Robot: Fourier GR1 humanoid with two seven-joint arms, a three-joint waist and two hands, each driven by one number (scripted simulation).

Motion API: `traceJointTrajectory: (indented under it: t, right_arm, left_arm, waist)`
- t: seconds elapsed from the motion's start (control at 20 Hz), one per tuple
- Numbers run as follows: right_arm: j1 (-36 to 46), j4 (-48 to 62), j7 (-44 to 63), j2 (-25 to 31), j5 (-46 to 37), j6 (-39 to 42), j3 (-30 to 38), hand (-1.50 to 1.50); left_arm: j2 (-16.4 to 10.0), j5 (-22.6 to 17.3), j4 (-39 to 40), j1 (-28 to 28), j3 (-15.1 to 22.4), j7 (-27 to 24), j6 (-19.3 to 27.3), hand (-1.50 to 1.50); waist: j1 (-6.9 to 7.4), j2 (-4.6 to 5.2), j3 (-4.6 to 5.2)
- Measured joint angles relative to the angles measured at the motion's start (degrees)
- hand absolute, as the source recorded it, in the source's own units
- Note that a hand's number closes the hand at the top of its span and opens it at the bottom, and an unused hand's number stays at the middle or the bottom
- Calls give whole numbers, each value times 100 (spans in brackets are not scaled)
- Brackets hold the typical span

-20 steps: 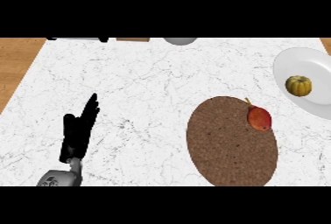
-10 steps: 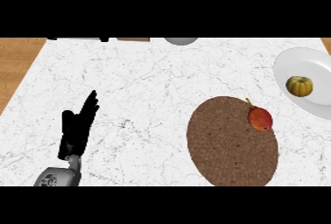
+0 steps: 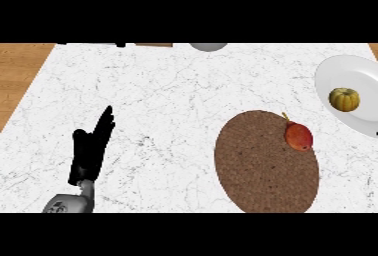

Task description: Pick the squash from the placemat and place it in the plate

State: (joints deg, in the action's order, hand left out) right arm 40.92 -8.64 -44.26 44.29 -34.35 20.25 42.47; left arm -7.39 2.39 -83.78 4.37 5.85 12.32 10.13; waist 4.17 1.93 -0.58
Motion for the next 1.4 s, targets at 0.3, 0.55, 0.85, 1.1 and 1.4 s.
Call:
traceJointTrajectory:
  t: [0.3, 0.55, 0.85, 1.1, 1.4]
  right_arm:
    - [-40, -14, 6, 14, -2, -154, -7, -150]
    - [-108, 5, 13, 165, 1, -134, 6, -150]
    - [-268, 31, -23, 256, 36, -222, 59, -150]
    - [-423, 46, -122, 351, 108, -251, 148, -150]
    - [-449, 73, -34, 535, 233, -261, 296, -150]
  left_arm:
    - [-55, -42, -27, -5, -46, 24, -74, 0]
    - [1, 14, -71, 56, -6, 80, -12, 0]
    - [-25, 24, -114, 99, -16, 141, -27, 0]
    - [-30, 19, -34, 37, -51, 54, -33, 0]
    - [-25, -1, -8, 46, -58, -13, -71, 0]
  waist:
    - [13, 2, 0]
    - [22, 14, -6]
    - [29, 24, -14]
    - [14, 35, -19]
    - [36, 44, -24]
